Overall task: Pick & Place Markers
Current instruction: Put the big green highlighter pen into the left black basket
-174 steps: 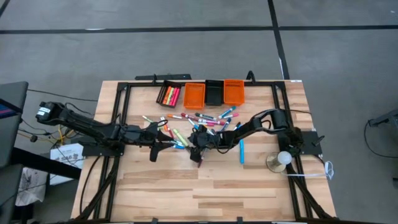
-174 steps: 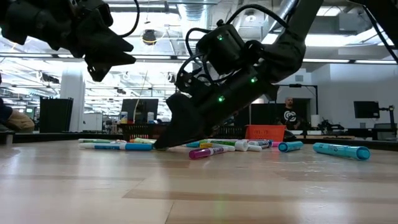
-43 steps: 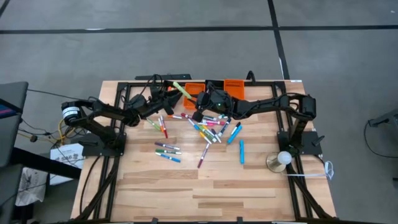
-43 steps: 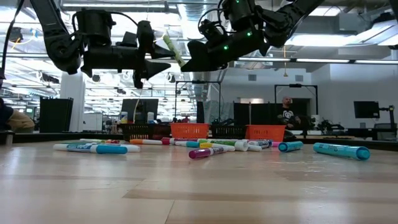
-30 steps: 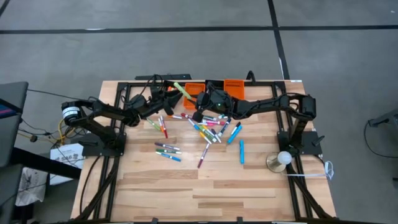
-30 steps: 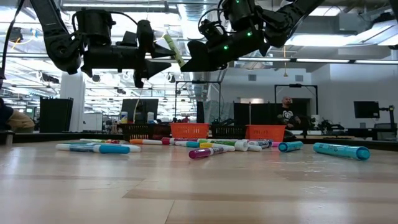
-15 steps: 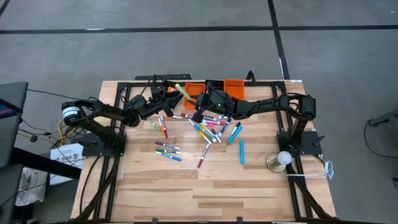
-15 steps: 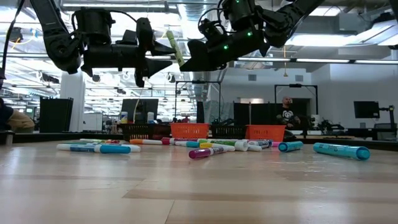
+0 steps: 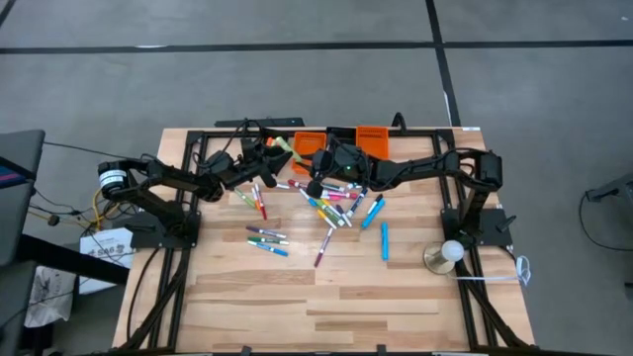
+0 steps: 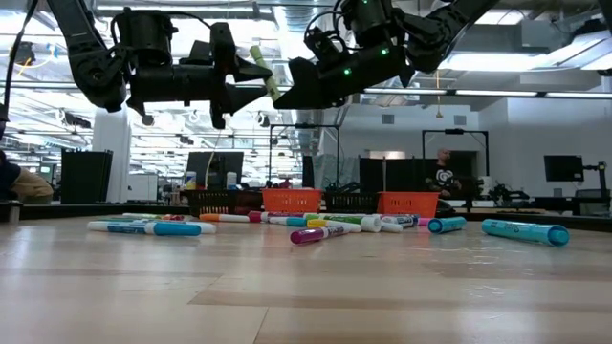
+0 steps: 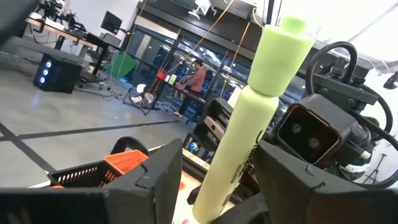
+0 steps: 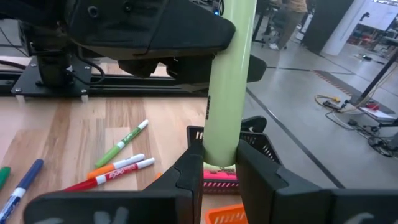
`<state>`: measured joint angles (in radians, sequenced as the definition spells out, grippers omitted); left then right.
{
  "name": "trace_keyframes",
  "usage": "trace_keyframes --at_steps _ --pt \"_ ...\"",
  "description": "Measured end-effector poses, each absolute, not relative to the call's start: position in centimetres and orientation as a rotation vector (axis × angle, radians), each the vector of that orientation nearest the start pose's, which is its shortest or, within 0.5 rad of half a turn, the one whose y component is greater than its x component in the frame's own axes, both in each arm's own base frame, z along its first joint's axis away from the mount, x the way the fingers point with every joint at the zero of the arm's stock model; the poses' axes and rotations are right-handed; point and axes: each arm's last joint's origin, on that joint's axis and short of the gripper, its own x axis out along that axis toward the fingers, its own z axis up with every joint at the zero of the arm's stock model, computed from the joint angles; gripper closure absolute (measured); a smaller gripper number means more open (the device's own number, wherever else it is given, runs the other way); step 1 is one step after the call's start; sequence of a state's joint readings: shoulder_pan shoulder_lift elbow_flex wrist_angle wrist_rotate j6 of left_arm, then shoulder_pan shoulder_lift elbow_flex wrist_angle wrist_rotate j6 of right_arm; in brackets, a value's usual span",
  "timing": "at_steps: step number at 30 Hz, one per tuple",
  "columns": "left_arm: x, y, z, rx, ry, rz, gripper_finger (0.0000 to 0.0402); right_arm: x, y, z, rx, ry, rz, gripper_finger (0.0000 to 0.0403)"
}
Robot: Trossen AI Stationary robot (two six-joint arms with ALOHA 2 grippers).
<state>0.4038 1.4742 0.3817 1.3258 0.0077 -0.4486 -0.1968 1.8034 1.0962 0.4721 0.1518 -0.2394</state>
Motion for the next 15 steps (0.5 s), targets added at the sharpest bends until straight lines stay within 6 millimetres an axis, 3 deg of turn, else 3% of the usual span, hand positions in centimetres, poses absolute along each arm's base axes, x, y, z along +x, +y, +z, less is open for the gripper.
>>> trace_keyframes --at_steps 15 --pt "23.41 9.98 19.95 -0.366 -0.317 0.337 0.0225 39.15 -8.16 22.44 -0.224 0.271 -0.288 0.0337"
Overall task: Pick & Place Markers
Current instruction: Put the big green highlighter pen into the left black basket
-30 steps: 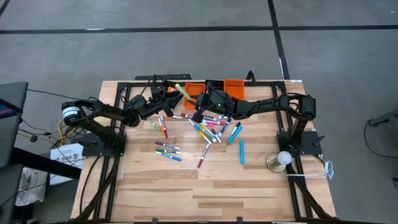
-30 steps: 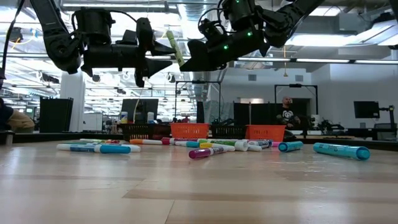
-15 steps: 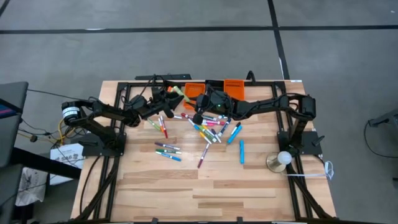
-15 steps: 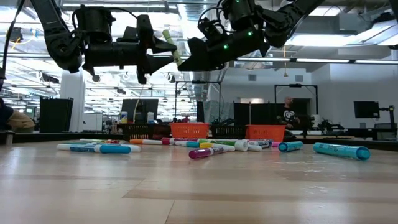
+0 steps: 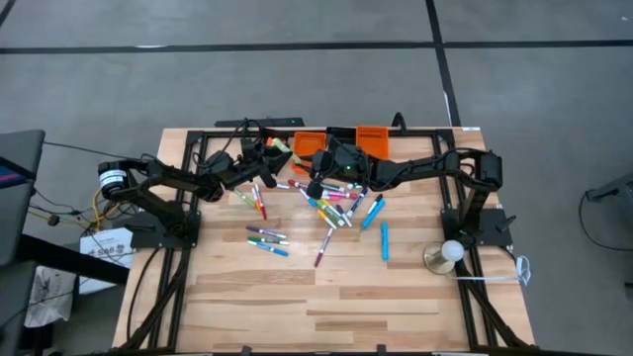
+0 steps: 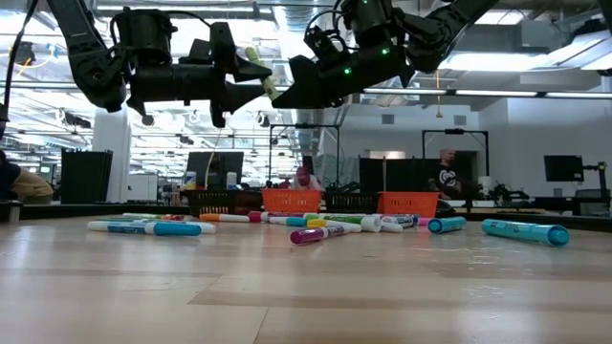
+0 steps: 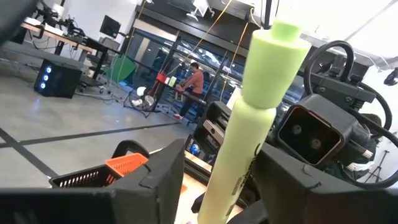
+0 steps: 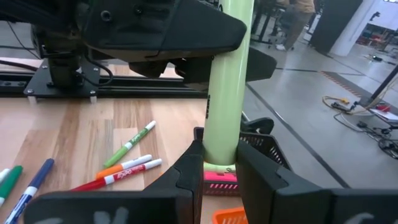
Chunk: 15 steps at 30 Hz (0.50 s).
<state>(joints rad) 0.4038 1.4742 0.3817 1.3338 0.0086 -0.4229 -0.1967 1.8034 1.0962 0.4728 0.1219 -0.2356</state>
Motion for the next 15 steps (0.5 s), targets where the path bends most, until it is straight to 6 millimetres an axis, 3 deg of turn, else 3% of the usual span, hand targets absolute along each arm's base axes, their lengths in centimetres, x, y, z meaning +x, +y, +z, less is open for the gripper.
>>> trace_keyframes --at_steps 9,15 --pt "23.40 9.97 19.95 -0.361 -0.316 0.338 0.0334 39.16 -8.14 22.44 -0.224 0.271 -0.286 0.0336" --pt "23.40 9.97 19.94 -0.342 -0.313 0.341 0.0337 39.15 -8.16 22.43 -0.224 0.272 -0.288 0.0336"
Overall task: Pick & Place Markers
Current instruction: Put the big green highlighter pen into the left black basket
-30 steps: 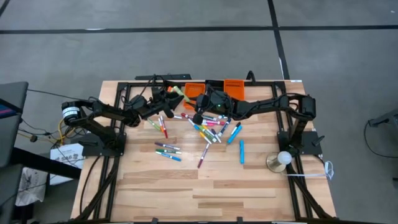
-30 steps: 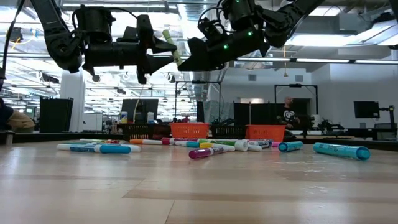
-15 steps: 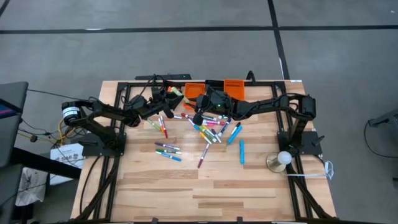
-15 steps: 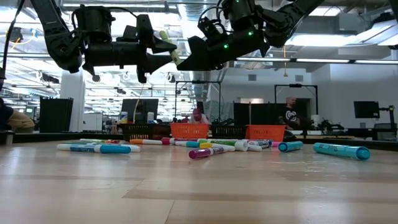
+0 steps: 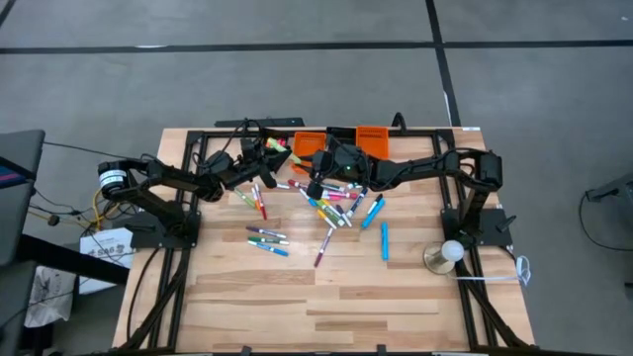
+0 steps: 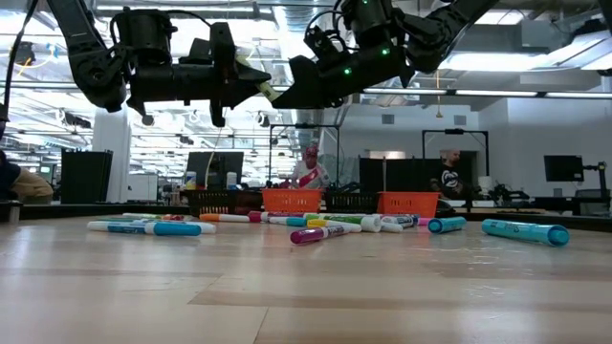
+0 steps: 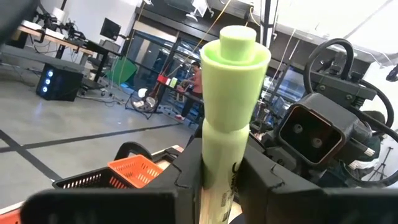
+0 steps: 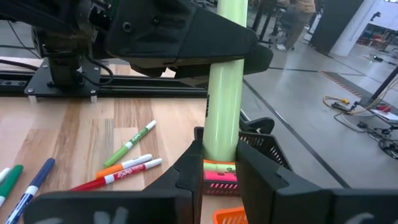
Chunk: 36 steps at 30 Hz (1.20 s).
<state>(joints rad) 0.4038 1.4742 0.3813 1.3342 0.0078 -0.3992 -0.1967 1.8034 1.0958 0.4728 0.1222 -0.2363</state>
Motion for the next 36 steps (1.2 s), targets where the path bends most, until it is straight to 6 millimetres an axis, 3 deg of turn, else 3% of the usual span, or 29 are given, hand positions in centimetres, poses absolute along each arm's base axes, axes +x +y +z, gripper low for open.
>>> trace_keyframes --at_steps 4,12,17,30,36 --pt "23.4 10.0 19.9 -0.341 -0.312 0.342 0.0330 39.1 -8.2 22.4 -0.225 0.272 -0.294 0.0321" --pt "23.3 10.2 19.8 -0.312 -0.299 0.376 0.0334 39.1 -8.2 22.4 -0.236 0.275 -0.294 0.0221" --pt "22.9 11.3 19.5 -0.313 -0.273 0.436 0.0326 39.1 -8.2 22.3 -0.234 0.291 -0.300 0.0178" --pt "19.5 16.5 15.9 -0.524 0.004 0.697 0.0329 38.8 -8.5 21.9 -0.328 0.371 -0.377 0.0168" --pt "18.7 17.2 15.4 -0.602 0.051 0.659 0.0330 38.8 -8.5 22.0 -0.332 0.372 -0.382 0.0168"
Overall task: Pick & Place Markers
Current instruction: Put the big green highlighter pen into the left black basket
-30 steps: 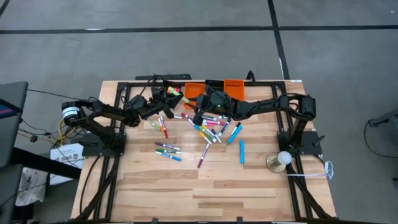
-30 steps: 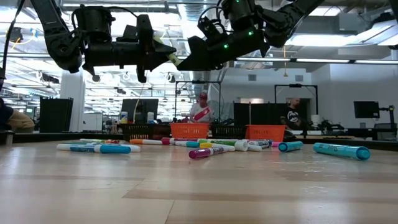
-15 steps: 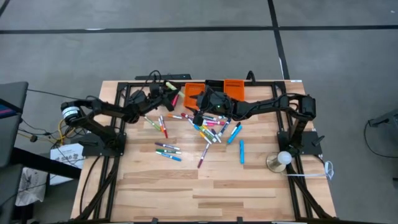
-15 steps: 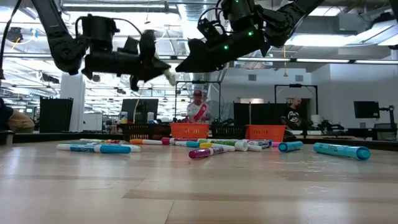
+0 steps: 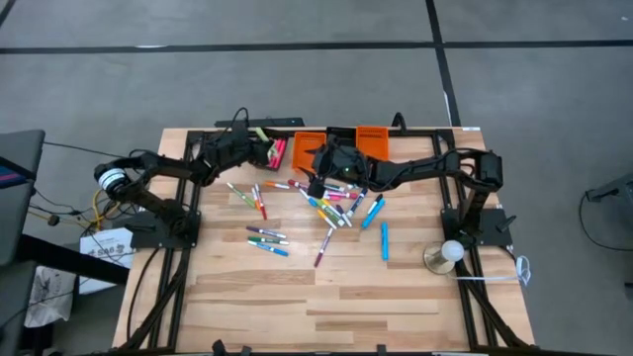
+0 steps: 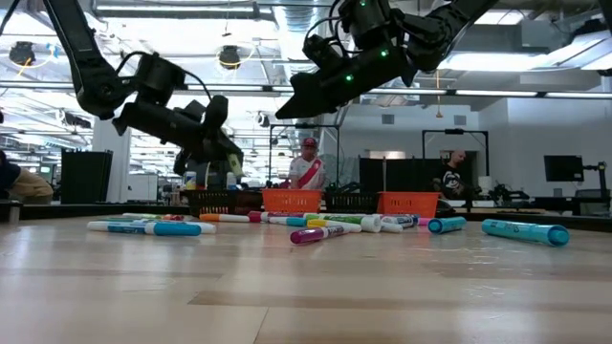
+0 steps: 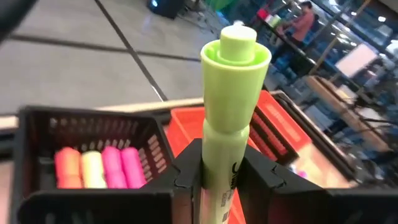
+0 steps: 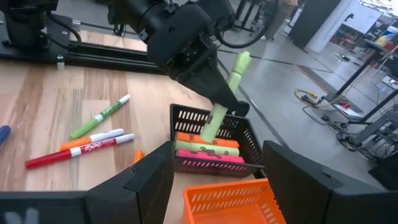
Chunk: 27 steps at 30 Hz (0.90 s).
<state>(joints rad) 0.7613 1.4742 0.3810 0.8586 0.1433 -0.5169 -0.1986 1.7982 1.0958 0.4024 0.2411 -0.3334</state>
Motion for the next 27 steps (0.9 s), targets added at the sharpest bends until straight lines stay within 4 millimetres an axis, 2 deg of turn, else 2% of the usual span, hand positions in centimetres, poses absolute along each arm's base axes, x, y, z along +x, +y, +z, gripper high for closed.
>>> trace_keyframes --at_steps 6,12,15,18,27 --pt "18.6 18.1 16.6 -0.660 0.167 0.624 0.0329 38.4 -8.4 22.5 -0.339 0.384 -0.380 0.0168" --pt "18.4 18.9 19.9 -0.625 0.322 0.682 0.0330 38.2 -8.4 22.9 -0.340 0.389 -0.378 0.0168" --pt "18.5 19.1 20.9 -0.610 0.409 0.716 0.0329 38.1 -8.4 23.1 -0.340 0.389 -0.379 0.0168" --pt "18.8 19.3 21.0 -0.591 0.457 0.722 0.0329 38.1 -8.4 23.2 -0.340 0.386 -0.379 0.0168" --pt "19.3 19.9 18.9 -0.593 0.554 0.718 0.0327 38.0 -8.4 23.2 -0.347 0.386 -0.378 0.0168"
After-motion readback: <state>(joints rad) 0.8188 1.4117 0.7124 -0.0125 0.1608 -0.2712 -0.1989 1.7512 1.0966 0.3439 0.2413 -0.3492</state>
